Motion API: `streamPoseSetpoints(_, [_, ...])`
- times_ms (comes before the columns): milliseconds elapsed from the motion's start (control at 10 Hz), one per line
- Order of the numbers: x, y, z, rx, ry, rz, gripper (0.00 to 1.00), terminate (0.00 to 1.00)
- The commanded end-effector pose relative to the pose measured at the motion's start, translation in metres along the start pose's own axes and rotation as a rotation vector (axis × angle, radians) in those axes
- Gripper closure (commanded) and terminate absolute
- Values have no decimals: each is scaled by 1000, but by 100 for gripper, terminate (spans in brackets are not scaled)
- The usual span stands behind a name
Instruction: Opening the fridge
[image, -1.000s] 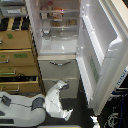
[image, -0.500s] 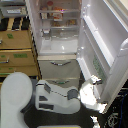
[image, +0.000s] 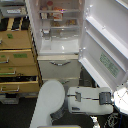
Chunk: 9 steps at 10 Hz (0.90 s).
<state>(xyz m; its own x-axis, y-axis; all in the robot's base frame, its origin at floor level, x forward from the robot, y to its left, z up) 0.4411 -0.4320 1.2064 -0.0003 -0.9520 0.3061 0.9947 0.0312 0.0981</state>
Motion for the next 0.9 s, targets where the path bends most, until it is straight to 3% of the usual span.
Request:
streamPoseSetpoints(100, [-78, 26, 0, -69, -133, -196, 0, 0])
streamPoseSetpoints(200, [-202, 89, -8, -8, -122, -89, 0, 0])
streamPoseSetpoints(600, [-501, 180, -42, 34, -21, 318, 0, 0])
streamPoseSetpoints(900, [-613, 186, -63, 23, -1, 525, 0, 0])
